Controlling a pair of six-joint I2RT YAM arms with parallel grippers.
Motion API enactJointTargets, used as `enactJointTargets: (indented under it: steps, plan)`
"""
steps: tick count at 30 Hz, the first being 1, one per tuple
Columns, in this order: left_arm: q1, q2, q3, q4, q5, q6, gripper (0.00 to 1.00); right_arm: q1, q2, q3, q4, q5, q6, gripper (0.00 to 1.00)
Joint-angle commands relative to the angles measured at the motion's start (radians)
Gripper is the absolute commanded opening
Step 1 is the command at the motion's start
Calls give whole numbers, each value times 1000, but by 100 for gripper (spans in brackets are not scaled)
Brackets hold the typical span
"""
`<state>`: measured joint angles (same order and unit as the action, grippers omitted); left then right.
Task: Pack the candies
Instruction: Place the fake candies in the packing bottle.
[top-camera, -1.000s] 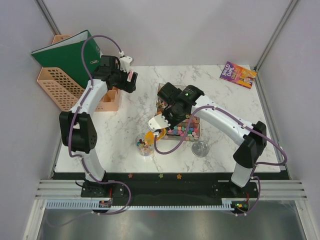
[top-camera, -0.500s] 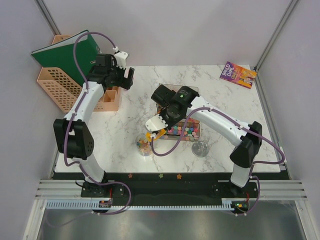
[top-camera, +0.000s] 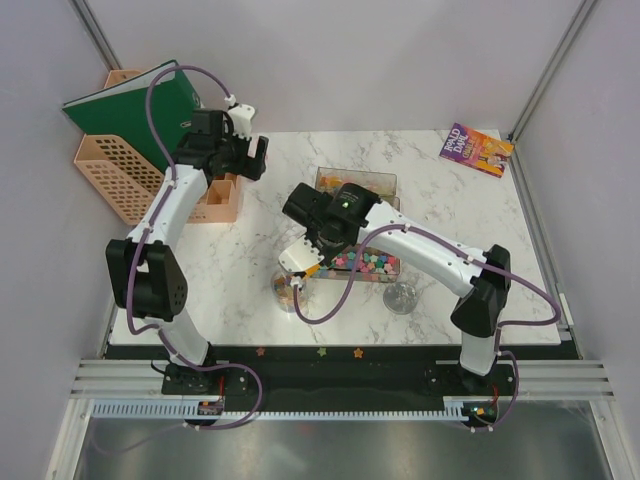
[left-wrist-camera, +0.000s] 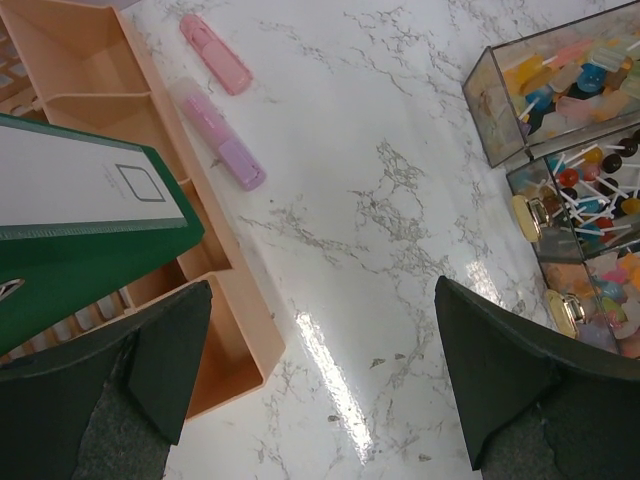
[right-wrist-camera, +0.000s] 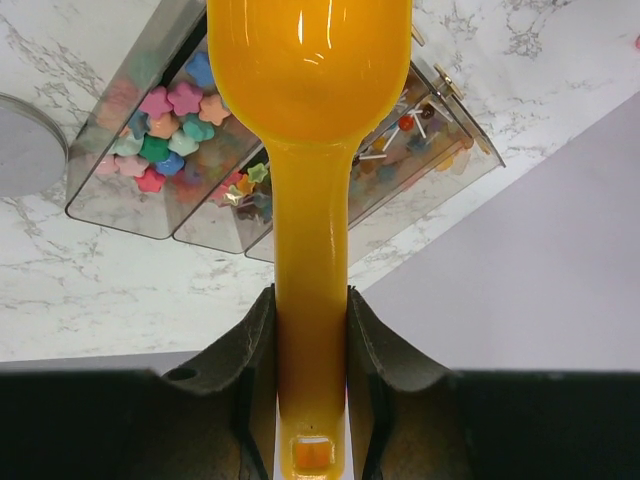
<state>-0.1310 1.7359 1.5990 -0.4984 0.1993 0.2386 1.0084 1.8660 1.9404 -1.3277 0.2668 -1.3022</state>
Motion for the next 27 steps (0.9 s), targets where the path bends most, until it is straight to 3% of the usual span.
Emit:
enactJointTargets:
  steps: [1, 5, 11, 20, 27]
  plan:
    - [2, -64, -2, 23, -18, -33, 100, -2, 4, 34, -120, 104, 27, 0]
    - [-5, -82, -7, 18, -80, -1, 100, -33, -17, 20, -101, 89, 82, 0]
    - [-6, -121, -54, 18, -141, 13, 100, -212, -1, 66, -7, 20, 283, 0]
    - [-7, -160, -168, 18, -219, -13, 99, -709, -34, -101, 327, -132, 703, 0]
    - [-7, -104, -148, -49, -380, -108, 100, -939, 85, -43, 433, -193, 930, 0]
